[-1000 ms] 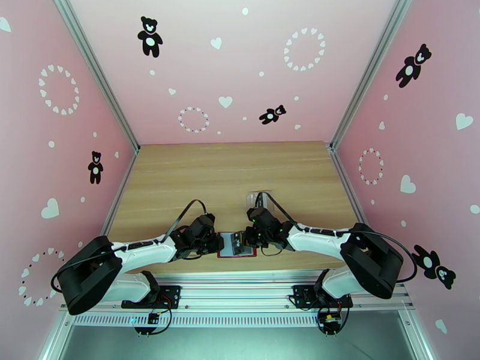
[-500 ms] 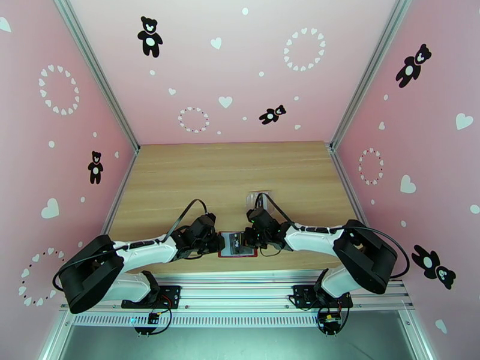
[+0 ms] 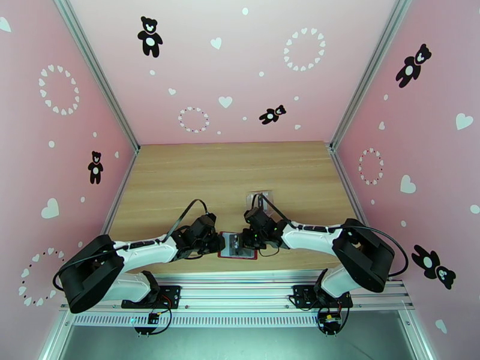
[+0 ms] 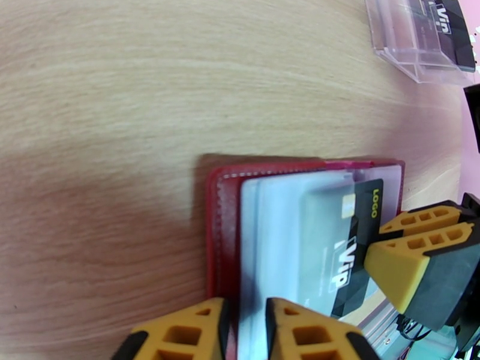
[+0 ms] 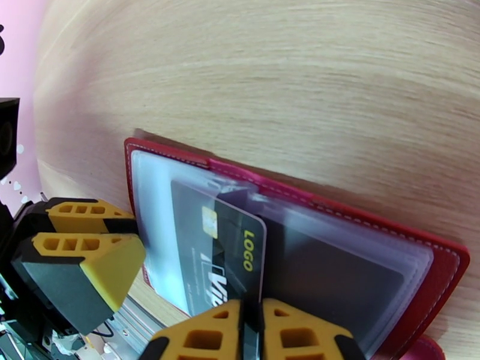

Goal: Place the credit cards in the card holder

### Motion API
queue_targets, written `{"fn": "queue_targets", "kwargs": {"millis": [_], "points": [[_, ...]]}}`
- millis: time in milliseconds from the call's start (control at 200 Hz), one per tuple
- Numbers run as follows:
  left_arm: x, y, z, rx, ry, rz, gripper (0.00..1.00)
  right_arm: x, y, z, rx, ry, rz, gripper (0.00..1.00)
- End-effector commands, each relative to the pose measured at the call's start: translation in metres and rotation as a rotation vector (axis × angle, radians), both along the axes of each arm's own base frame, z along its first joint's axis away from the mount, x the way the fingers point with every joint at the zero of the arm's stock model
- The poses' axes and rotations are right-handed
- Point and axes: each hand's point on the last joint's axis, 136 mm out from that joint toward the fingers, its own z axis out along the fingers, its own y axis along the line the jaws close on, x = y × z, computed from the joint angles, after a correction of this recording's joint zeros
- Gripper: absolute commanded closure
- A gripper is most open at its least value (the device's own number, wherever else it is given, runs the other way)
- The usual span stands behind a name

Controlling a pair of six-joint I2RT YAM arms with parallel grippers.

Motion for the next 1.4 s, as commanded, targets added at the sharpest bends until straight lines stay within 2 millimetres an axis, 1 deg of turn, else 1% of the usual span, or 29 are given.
{"fn": "queue_targets", "kwargs": {"millis": [0, 125, 400, 555, 671, 761, 871, 1041, 1111, 1231, 1351, 1396], "points": [[-0.01, 0.005, -0.012, 0.049, 0.046, -0.012, 0.76, -0.005, -0.001, -0.003, -0.053, 0.009, 0.033, 0.85], [-0.01, 0.006, -0.012, 0.051, 0.045, -0.011, 0.76, -0.004, 0.003, 0.0, -0.048, 0.004, 0.04, 0.84], [-0.011, 0.005, -0.011, 0.045, 0.043, -0.013, 0.76, -0.005, 0.019, -0.004, -0.023, 0.021, 0.052, 0.84], [-0.012, 0.003, -0.013, 0.045, 0.045, -0.017, 0.76, -0.004, 0.023, -0.002, -0.015, 0.023, 0.051, 0.84], [-0.011, 0.001, -0.012, 0.041, 0.042, -0.017, 0.76, -0.007, 0.03, 0.0, 0.018, 0.03, 0.067, 0.83], [-0.011, 0.001, -0.011, 0.036, 0.041, -0.014, 0.76, -0.008, 0.033, 0.001, 0.036, 0.052, 0.043, 0.83], [-0.012, -0.001, -0.009, 0.028, 0.04, -0.019, 0.76, -0.009, 0.037, 0.004, 0.06, 0.064, 0.042, 0.8], [-0.014, 0.0, -0.007, 0.025, 0.036, -0.015, 0.76, -0.006, 0.03, 0.013, 0.006, 0.033, 0.054, 0.73], [-0.014, 0.001, -0.005, 0.022, 0.032, -0.011, 0.76, -0.002, 0.02, 0.017, -0.063, -0.009, 0.08, 0.69], [-0.015, 0.004, 0.001, 0.018, 0.022, 0.0, 0.75, 0.008, 0.0, 0.027, -0.168, -0.081, 0.072, 0.63], [-0.015, 0.005, 0.006, 0.007, 0.017, 0.001, 0.75, 0.007, -0.003, 0.029, -0.183, -0.085, 0.079, 0.63], [-0.015, 0.004, 0.007, 0.003, 0.016, -0.001, 0.75, 0.005, -0.001, 0.027, -0.174, -0.078, 0.086, 0.66]]}}
